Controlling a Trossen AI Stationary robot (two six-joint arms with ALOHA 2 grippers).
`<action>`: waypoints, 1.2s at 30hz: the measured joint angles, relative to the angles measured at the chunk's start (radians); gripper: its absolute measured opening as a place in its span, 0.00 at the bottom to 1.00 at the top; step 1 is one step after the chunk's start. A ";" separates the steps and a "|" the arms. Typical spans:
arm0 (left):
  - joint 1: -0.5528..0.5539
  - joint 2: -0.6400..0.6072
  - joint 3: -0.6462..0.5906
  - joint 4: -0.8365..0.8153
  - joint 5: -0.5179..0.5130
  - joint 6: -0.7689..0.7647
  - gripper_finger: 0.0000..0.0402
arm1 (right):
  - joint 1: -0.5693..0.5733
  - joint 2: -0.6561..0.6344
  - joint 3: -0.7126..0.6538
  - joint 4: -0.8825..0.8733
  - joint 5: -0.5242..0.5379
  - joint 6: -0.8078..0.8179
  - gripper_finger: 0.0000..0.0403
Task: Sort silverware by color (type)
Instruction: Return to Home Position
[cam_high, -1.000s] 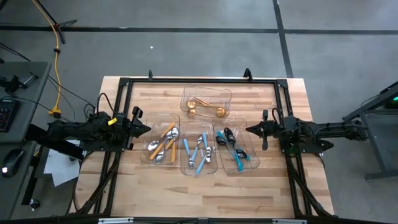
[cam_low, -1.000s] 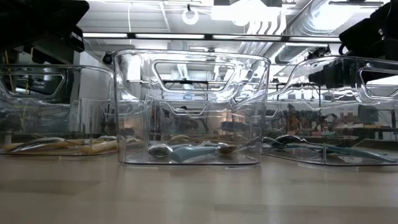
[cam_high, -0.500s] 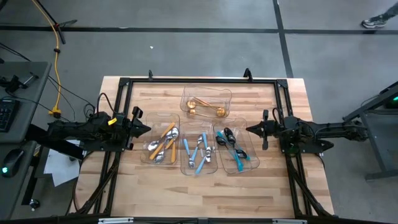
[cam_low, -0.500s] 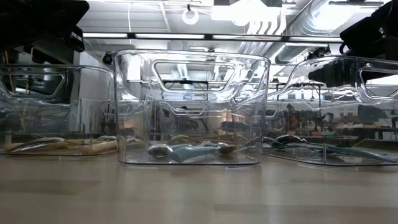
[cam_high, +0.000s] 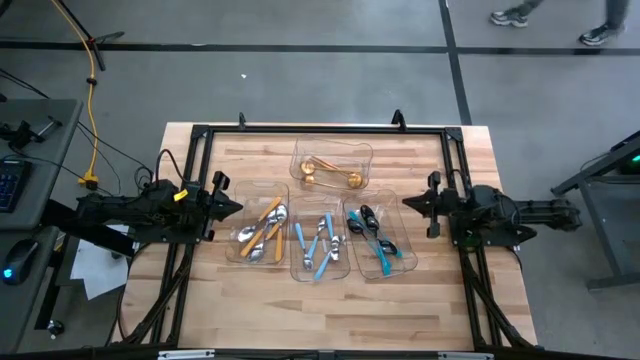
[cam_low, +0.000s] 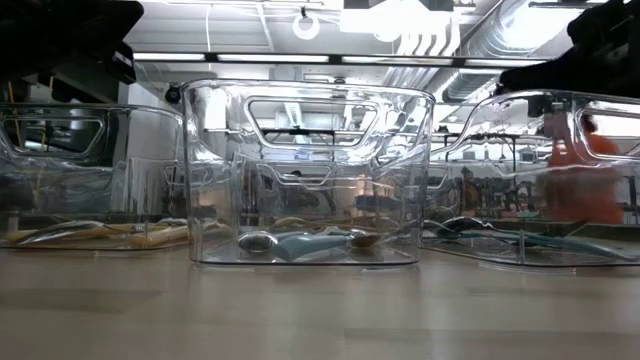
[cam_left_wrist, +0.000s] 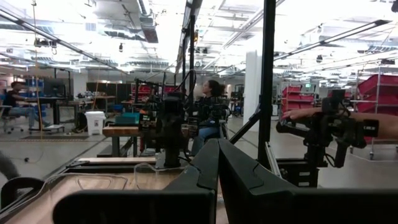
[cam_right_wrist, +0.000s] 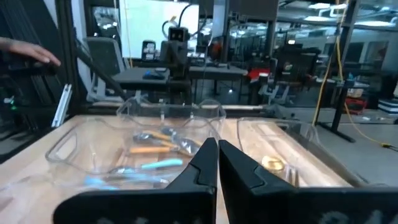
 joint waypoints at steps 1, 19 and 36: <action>0.000 0.000 0.000 -0.001 0.000 0.000 0.00 | 0.003 0.000 0.000 -0.004 0.000 0.000 0.00; 0.000 0.000 0.000 -0.003 0.000 0.000 0.00 | 0.026 0.000 -0.001 -0.039 -0.003 0.000 0.00; 0.000 0.000 0.000 -0.002 0.000 0.000 0.00 | 0.024 0.000 -0.002 -0.038 -0.003 0.000 0.00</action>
